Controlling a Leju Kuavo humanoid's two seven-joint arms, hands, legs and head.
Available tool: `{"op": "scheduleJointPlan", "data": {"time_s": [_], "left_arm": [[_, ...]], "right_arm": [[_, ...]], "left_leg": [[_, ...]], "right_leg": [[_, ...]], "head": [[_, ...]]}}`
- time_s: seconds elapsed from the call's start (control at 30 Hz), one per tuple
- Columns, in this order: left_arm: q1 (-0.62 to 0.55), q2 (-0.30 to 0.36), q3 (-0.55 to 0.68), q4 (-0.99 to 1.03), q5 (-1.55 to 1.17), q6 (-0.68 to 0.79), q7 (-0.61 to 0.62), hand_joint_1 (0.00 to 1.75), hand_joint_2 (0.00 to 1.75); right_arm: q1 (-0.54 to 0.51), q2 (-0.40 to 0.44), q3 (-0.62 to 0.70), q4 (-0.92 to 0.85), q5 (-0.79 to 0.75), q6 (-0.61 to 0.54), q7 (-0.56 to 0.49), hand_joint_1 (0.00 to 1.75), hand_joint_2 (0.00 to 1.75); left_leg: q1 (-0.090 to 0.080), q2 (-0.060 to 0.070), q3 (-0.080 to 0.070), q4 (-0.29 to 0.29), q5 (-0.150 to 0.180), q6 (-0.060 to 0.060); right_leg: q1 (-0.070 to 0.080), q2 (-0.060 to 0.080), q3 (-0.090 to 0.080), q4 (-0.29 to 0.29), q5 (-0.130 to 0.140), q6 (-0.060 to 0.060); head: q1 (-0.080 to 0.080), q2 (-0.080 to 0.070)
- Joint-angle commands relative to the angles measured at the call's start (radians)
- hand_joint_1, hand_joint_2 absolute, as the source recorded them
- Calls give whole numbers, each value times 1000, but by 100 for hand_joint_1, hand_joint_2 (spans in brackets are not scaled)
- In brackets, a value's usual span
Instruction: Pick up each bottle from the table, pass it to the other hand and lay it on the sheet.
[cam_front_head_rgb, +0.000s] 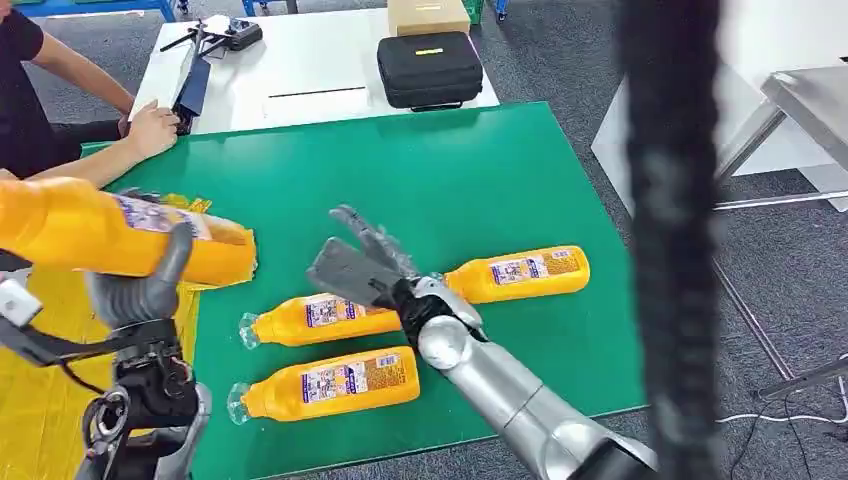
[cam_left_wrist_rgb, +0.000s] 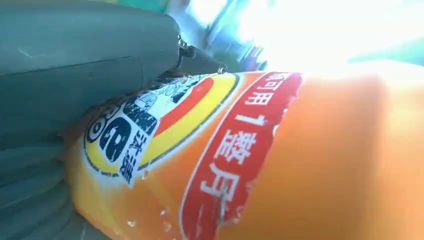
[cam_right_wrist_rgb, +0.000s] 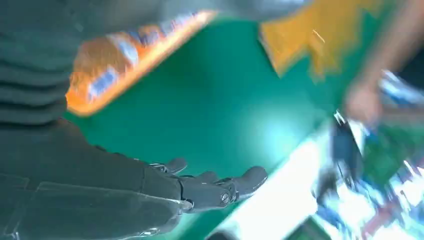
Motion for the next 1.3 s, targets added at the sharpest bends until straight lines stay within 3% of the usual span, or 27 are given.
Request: {"op": "scheduleJointPlan", "data": {"time_s": [0.03, 0.1, 0.13, 0.3, 0.4, 0.63, 0.7, 0.83, 0.87, 0.9, 0.97, 1.0, 1.2, 1.3], "left_arm": [[19, 116, 204, 278, -985, 98, 213, 175, 175], [14, 141, 247, 382, -1241, -8, 337, 175, 175], [10, 163, 248, 428, -1331, -81, 389, 175, 175], [-18, 218, 226, 627, -1469, -222, 480, 175, 175], [-17, 219, 226, 634, -1469, -223, 480, 175, 175], [-17, 215, 222, 620, -1473, -267, 498, 175, 175], [-46, 216, 211, 680, -1468, -372, 519, 175, 175], [-82, 219, 212, 779, -1456, -426, 522, 175, 175], [-82, 218, 217, 785, -1453, -428, 526, 155, 175], [-80, 211, 235, 789, -1438, -429, 529, 0, 175], [-73, 205, 262, 786, -1393, -439, 513, 0, 175], [-71, 205, 267, 783, -1383, -438, 508, 0, 0], [-42, 167, 308, 682, -1201, -393, 415, 0, 0], [-33, 159, 311, 634, -1146, -396, 414, 0, 0]], "right_arm": [[190, -157, -193, -426, -39, 97, -54, 0, 0], [207, -173, -154, -493, 19, 163, -38, 0, 0], [208, -183, -126, -515, 29, 217, -31, 0, 175], [227, -216, -11, -565, 102, 335, -6, 0, 175], [232, -216, -6, -564, 104, 336, -6, 0, 175], [227, -226, 1, -556, 110, 346, -13, 0, 175], [216, -269, 61, -555, 149, 387, -15, 0, 175], [189, -317, 182, -528, 220, 444, -3, 0, 175], [186, -319, 194, -521, 226, 450, -2, 0, 175], [174, -326, 221, -504, 243, 458, 7, 0, 175], [161, -328, 245, -474, 274, 464, 31, 0, 175], [158, -327, 250, -464, 281, 467, 43, 0, 175], [142, -301, 277, -341, 404, 470, 165, 0, 175], [142, -285, 281, -298, 437, 450, 170, 0, 175]], "left_leg": [[0, -4, 7, -2, -1, -4], [1, -4, 11, -2, -2, -5], [0, -3, 8, -2, -2, -4], [0, 1, 9, -3, -2, -5], [3, 7, 7, -1, -3, -5], [3, 5, 2, 0, -1, -5], [2, 4, 2, -1, -1, -5], [2, 2, 5, -1, -1, -6], [2, 3, 6, -1, -2, -6], [2, 4, 5, -1, -2, -6], [2, 5, 5, -1, -1, -6], [2, 5, 6, -2, -2, -6], [3, 4, 6, -2, -1, -6], [3, 3, 3, -2, 1, -5]], "right_leg": [[0, -6, 8, -2, -3, -1], [1, -6, 11, -2, -4, -1], [0, -5, 8, -1, -3, -1], [0, -3, 8, -1, -3, -2], [2, 2, 4, -1, -1, -2], [1, 2, 1, -1, 1, -4], [1, 2, 1, -1, 1, -4], [1, -1, 5, -1, -1, -4], [2, 1, 5, -1, 0, -4], [1, 1, 4, -1, 0, -4], [1, 3, 3, -1, 1, -4], [1, 2, 5, -1, 0, -4], [2, 0, 6, -2, 1, -4], [1, 0, 3, -2, 1, -3]], "head": [[0, 0], [0, 0], [0, 0], [1, 0], [0, 0], [0, 0], [0, 0], [0, 0], [1, 0], [0, 0], [0, 0], [0, 0], [0, 0], [0, 0]]}}
